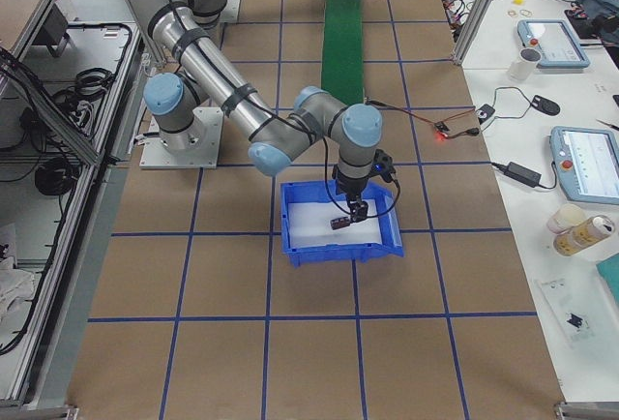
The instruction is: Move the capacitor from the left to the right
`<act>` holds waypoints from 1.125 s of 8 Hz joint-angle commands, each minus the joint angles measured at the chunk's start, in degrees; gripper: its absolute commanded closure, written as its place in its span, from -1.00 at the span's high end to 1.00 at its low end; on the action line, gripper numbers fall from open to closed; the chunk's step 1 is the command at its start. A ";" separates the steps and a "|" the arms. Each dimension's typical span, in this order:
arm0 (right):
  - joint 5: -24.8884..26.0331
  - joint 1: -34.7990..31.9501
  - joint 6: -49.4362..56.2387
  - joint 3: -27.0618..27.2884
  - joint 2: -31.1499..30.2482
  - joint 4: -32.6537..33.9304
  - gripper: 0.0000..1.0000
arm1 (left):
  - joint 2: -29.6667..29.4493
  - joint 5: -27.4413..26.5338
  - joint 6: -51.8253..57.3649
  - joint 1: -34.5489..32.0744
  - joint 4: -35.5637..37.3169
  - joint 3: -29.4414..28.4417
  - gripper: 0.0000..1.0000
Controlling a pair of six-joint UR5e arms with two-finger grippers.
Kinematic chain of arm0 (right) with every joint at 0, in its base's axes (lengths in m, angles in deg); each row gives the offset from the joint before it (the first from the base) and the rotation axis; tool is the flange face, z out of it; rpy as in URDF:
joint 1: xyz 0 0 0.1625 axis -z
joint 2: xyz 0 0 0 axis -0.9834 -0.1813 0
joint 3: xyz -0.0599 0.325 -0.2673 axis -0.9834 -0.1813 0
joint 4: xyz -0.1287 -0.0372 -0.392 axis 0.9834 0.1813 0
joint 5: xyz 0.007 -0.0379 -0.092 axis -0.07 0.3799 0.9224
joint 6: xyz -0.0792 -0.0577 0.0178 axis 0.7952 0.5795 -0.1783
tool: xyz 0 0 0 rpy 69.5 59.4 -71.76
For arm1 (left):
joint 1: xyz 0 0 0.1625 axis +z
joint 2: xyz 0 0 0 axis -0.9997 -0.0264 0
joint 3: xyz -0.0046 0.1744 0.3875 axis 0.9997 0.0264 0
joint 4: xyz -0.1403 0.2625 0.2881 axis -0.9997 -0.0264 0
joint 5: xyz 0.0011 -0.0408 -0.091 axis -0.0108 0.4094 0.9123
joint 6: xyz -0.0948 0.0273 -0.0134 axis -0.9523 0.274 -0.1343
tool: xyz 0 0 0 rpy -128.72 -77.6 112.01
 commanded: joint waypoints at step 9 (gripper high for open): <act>-4.85 -39.45 -51.64 -6.79 -19.34 -25.22 1.00 | 3.46 0.15 -3.59 -4.15 3.46 -1.03 1.00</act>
